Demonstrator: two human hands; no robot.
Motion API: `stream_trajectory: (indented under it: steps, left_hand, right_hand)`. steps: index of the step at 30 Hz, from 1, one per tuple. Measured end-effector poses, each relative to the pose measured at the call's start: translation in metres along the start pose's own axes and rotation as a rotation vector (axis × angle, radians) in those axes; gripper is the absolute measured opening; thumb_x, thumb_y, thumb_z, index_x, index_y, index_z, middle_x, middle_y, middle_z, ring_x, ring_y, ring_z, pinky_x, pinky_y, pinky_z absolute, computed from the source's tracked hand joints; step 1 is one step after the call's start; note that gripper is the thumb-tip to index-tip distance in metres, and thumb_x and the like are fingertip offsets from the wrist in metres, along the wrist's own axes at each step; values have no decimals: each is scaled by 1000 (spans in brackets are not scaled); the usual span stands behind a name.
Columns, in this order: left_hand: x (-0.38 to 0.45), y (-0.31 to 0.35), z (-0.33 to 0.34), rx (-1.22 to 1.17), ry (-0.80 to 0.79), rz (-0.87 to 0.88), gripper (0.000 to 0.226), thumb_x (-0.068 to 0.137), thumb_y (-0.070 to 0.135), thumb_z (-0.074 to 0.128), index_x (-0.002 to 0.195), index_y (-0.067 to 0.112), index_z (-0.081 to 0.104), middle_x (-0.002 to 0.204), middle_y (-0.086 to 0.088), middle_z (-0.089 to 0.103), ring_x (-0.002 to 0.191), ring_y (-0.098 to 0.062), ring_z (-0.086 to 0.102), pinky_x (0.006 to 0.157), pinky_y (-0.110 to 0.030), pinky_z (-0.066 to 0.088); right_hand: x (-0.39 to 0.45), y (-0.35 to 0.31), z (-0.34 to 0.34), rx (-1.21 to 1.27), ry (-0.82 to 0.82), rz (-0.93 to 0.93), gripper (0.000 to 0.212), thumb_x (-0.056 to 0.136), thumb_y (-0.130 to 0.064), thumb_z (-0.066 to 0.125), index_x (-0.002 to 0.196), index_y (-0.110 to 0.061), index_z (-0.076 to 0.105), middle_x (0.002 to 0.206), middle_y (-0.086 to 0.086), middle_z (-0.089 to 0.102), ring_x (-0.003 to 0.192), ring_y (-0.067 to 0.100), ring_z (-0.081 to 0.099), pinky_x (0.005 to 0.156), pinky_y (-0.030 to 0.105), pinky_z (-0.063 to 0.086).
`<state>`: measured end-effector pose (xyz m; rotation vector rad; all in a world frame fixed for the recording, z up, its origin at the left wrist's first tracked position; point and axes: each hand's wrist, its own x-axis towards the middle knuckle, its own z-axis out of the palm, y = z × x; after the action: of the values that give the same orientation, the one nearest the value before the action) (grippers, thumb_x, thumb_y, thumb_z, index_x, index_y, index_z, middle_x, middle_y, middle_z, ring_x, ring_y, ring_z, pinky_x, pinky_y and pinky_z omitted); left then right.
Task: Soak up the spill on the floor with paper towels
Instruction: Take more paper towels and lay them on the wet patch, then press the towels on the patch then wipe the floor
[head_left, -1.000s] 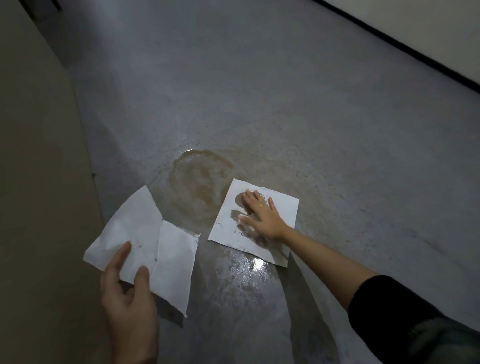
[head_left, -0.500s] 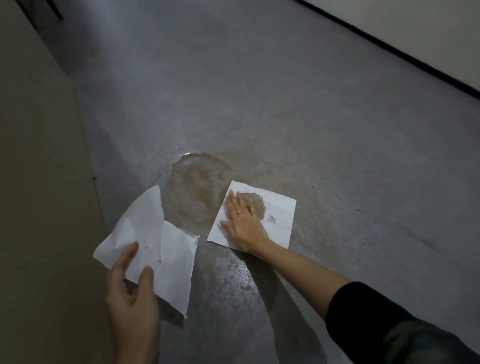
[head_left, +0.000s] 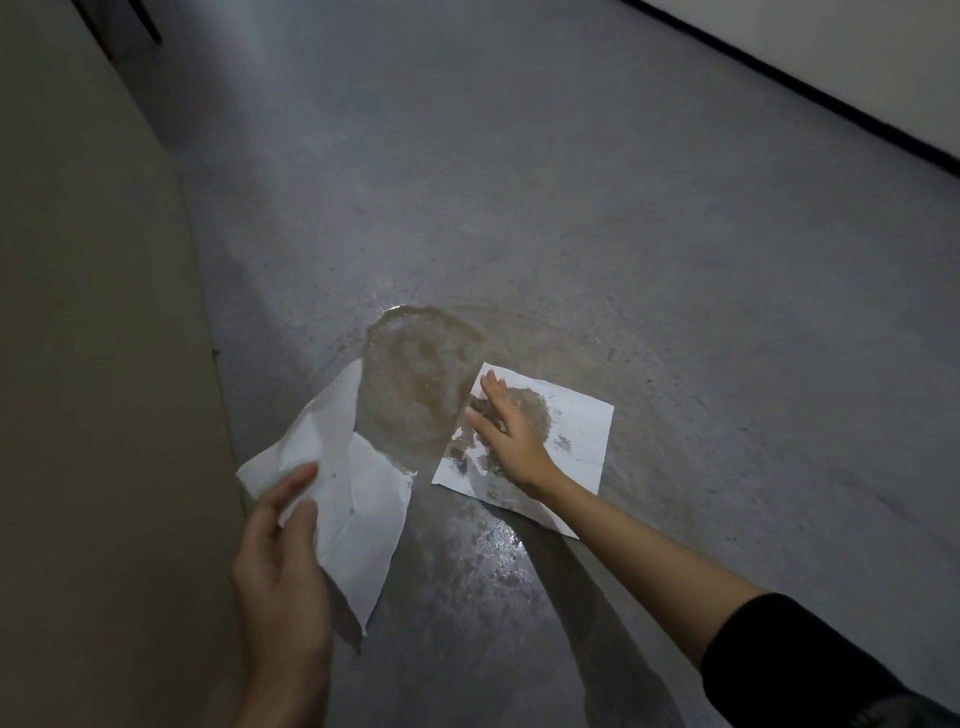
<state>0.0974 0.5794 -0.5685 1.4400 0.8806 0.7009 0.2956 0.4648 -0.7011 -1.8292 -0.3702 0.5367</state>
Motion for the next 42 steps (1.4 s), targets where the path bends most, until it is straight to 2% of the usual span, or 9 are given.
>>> stream_trajectory:
  steps: [4,6,8,10,16,20,25,37,42]
  left_hand:
    - [17,10,31,-91,-98,-85,28,95,12,48,87,22,73,96,12,70,91,7,61,85,-16,45]
    - [27,17,48,-160,-159,-124,27,91,13,52,79,21,75,89,9,73,91,-9,66,85,-30,49]
    - [38,25,65,-213,-186,-194,20,87,15,57,74,18,72,73,10,72,73,-7,67,68,-26,54]
    - [52,30,78,-203,-128,-222,13,83,17,61,73,19,70,70,10,70,65,-7,65,58,-21,52]
    - [105,-17,102,118,92,-124,11,88,23,57,81,21,65,90,0,65,88,-22,60,72,-30,44]
    - [124,-64,113,449,-5,5,5,88,22,59,91,23,63,106,0,62,98,-25,57,86,-36,46]
    - [160,-91,113,876,-155,224,18,87,20,62,105,22,64,120,1,60,119,-26,44,99,-41,33]
    - [244,-90,128,989,-254,224,42,87,25,67,126,15,57,136,-4,52,128,-29,36,103,-43,31]
    - [240,-94,144,1217,-234,199,76,87,44,63,149,18,27,160,-9,-13,145,-34,2,115,-48,15]
  right_hand:
    - [-3,-30,20,475,-133,263,47,99,-37,45,142,-17,43,148,3,43,129,17,44,104,33,33]
    - [0,-35,27,579,-168,386,62,94,-52,46,144,-16,40,147,9,45,133,27,44,110,43,32]
    - [3,-39,20,577,-201,380,72,89,-61,46,140,-11,46,133,17,57,119,36,54,102,50,41]
    - [6,-42,2,598,-212,308,58,91,-54,48,130,-12,56,117,9,67,105,27,64,89,39,51]
    - [24,-38,-41,444,64,215,43,81,-24,76,118,-5,63,110,9,71,95,27,70,79,43,59]
    - [38,-35,-53,166,137,143,15,84,-20,74,96,-14,66,88,-5,70,75,11,65,56,15,52]
    - [74,-18,-49,-149,189,95,18,86,-26,69,88,-8,70,85,5,70,74,15,61,68,32,48]
    - [156,-30,-15,-231,292,-43,28,81,-7,69,93,-12,44,83,0,51,73,17,47,64,26,36]
    - [168,-25,1,-472,362,-90,41,85,-9,67,120,-7,47,122,8,46,103,23,49,87,29,40]
